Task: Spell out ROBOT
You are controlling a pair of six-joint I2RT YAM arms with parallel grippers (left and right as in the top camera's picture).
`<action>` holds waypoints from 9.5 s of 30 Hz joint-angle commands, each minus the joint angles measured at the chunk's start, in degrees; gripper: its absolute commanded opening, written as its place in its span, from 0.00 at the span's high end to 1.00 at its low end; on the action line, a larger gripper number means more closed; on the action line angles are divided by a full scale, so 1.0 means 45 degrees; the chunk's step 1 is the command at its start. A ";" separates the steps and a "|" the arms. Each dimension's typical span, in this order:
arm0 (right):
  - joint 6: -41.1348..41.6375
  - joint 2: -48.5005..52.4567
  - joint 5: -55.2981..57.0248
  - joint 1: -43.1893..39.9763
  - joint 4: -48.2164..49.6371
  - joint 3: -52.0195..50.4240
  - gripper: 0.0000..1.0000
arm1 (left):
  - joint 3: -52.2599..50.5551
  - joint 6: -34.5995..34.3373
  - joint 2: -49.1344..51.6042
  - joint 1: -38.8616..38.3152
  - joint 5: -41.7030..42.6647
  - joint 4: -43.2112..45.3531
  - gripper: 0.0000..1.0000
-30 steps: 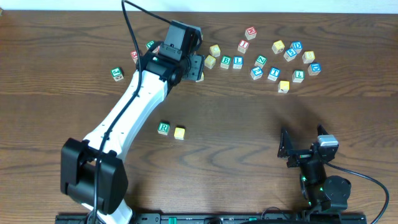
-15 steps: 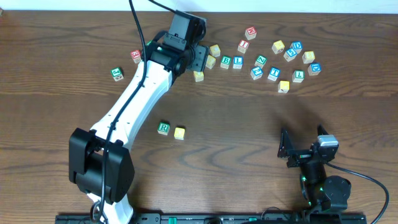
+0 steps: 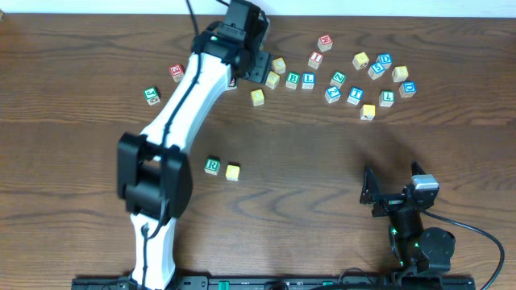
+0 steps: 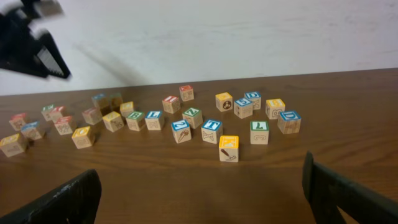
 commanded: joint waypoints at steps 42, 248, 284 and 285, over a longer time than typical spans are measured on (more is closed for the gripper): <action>-0.0121 -0.0049 -0.0083 -0.0083 -0.0039 -0.0019 0.01 | 0.3060 0.1326 0.2249 -0.1151 -0.0005 -0.0563 0.25; 0.2730 2.6913 0.4129 0.5838 -0.7164 2.6345 0.01 | -0.8548 0.1404 -0.7116 0.2948 -0.1768 0.5134 0.09; 0.5299 2.8370 0.4993 0.6096 -0.8714 2.6364 0.01 | -0.8548 0.1409 -0.7116 0.2953 -0.1768 0.5022 0.09; 0.5265 2.8385 0.4867 0.6003 -0.8709 2.6364 0.01 | -0.8548 0.1409 -0.7111 0.2953 -0.1768 0.5022 0.09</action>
